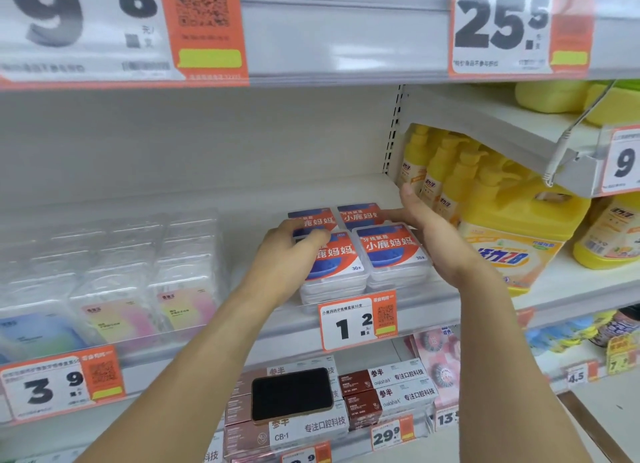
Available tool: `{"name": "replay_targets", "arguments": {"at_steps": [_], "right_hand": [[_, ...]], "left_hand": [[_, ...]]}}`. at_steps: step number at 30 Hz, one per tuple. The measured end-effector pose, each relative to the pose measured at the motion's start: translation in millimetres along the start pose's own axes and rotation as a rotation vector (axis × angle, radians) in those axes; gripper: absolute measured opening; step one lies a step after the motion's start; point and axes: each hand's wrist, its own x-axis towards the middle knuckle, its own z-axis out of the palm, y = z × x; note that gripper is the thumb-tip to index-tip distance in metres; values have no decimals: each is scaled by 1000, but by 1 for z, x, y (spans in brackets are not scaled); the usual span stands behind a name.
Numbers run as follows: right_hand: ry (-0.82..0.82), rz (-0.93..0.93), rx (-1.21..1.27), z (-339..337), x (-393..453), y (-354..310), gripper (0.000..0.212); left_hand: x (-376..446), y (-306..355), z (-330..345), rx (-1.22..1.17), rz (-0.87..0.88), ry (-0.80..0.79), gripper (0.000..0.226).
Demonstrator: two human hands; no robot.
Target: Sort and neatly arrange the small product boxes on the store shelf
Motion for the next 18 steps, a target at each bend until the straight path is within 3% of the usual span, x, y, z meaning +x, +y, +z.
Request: {"name": "replay_targets", "arguments": {"at_steps": [2,5,9,18], "right_hand": [[26,-55,-17,0,-7,-1,62],[102,-165,-79,0,-20,-3,21],[112,-189,-131,6,-28,2,32],[110,-210,-112,8,-24,6,35]], "left_hand": [[-3,-2,-3,22,33,18,34],[-15,-7,-3,186,110,35,43],[-25,-14,6,225,146,23,51],[-25,-12,8,203,126,29,51]]}}
